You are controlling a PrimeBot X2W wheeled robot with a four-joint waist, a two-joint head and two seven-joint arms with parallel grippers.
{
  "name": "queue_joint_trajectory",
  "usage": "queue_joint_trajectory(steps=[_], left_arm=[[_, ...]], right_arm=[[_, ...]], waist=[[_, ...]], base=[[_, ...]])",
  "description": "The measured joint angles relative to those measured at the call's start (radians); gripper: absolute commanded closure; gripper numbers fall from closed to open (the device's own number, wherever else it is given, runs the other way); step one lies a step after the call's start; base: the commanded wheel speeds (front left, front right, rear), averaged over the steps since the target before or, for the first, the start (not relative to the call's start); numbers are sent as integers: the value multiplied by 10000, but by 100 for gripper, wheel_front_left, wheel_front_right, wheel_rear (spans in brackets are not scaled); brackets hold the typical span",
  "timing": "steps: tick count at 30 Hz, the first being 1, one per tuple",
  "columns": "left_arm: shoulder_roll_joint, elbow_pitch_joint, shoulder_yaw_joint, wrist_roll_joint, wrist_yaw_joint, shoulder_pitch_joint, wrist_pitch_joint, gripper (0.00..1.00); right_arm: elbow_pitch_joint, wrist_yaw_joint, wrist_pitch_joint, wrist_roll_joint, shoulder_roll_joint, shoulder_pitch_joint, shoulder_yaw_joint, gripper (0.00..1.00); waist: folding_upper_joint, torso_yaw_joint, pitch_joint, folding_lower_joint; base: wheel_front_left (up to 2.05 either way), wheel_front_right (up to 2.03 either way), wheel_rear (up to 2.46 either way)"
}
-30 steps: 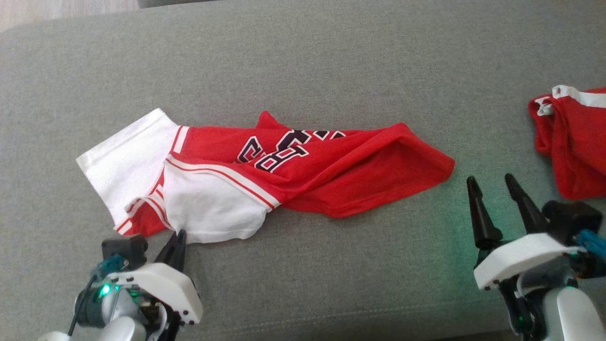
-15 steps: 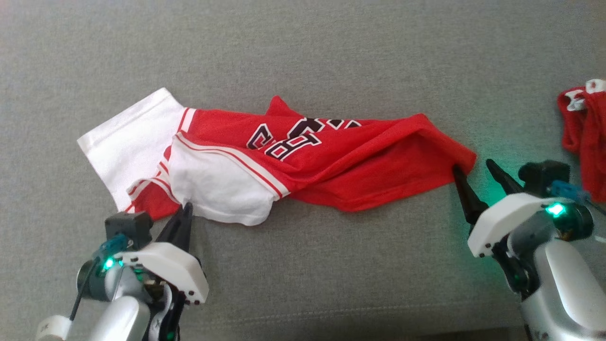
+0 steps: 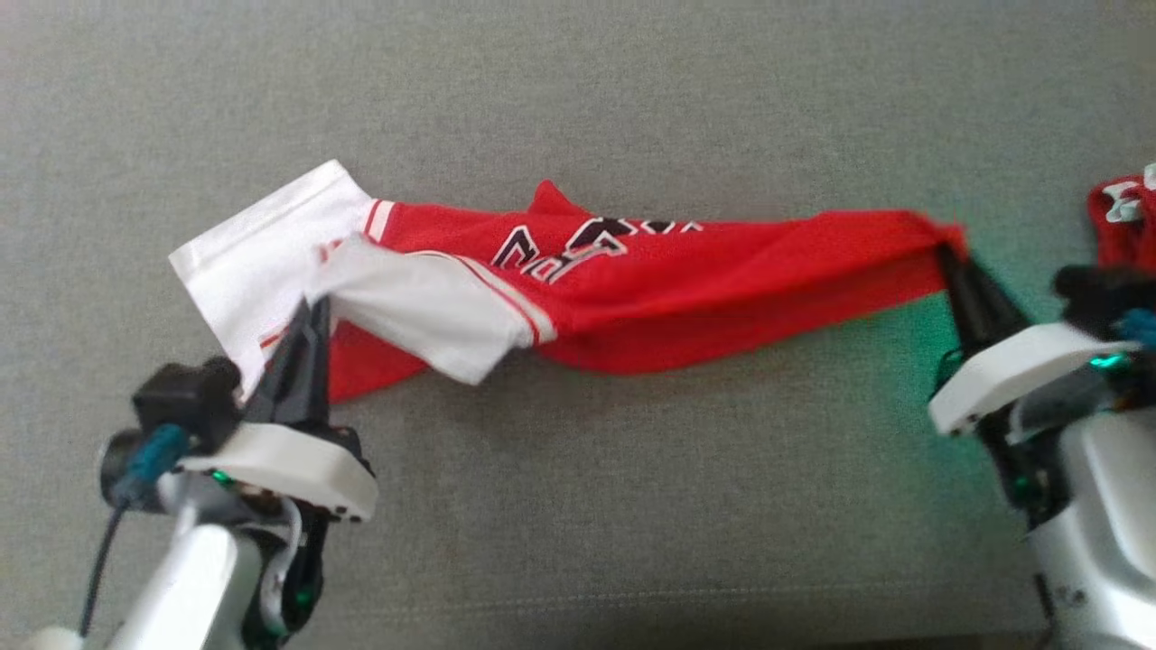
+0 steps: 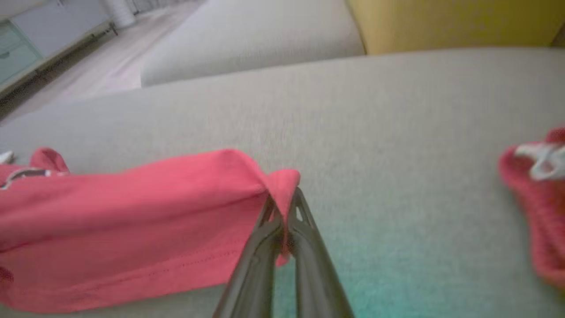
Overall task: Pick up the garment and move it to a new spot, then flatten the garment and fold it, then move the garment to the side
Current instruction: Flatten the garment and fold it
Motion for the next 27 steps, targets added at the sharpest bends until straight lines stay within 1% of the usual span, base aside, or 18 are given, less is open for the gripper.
queue_joint_trajectory(steps=[4, 9, 12, 13, 16, 17, 18, 22, 27], left_arm=[[219, -930, 359, 178, 199, -87, -255, 100], [602, -2232, 815, 430, 366, -604, -391, 100], [802, -3106, 1005, 658, 456, -1076, -391, 100], [802, -3106, 1005, 658, 456, -1076, -391, 100], [1028, -3902, 1212, 848, 449, -1728, -324, 100], [1172, -4387, 1250, 957, 445, -2252, -148, 100], [1172, -4387, 1250, 957, 445, -2252, -148, 100], [1413, -4788, 1266, 995, 339, -3149, 458, 100], [1404, -4610, 1103, 894, 38, -3943, 966, 100]], right_arm=[[-1191, 0, -328, -148, -215, 41, -299, 100], [-3053, 0, -337, -456, -366, 101, -736, 100], [-4370, 0, 38, -621, -554, 120, -999, 100], [-4370, 0, 38, -621, -554, 120, -999, 100], [-5636, 0, 708, -639, -685, 128, -1409, 100], [-6335, 0, 1227, -610, -732, 128, -1684, 100], [-6335, 0, 1227, -610, -732, 128, -1684, 100], [-7357, 0, 2174, -453, -867, 92, -1973, 100], [-7599, 0, 2815, -100, -894, -59, -2134, 100]], waist=[[0, -53, -271, 0], [0, -193, -675, 0], [0, -285, -950, 0], [0, -285, -950, 0], [0, -383, -1235, 0], [0, -447, -1418, 0], [0, -447, -1418, 0], [0, -606, -1745, 0], [0, -802, -1969, 0]], base=[[0, 0, 0], [0, 0, 0], [0, 0, 0], [0, 0, 0], [0, 0, 0], [0, 0, 0], [0, 0, 0], [0, 0, 0], [0, 0, 0]])
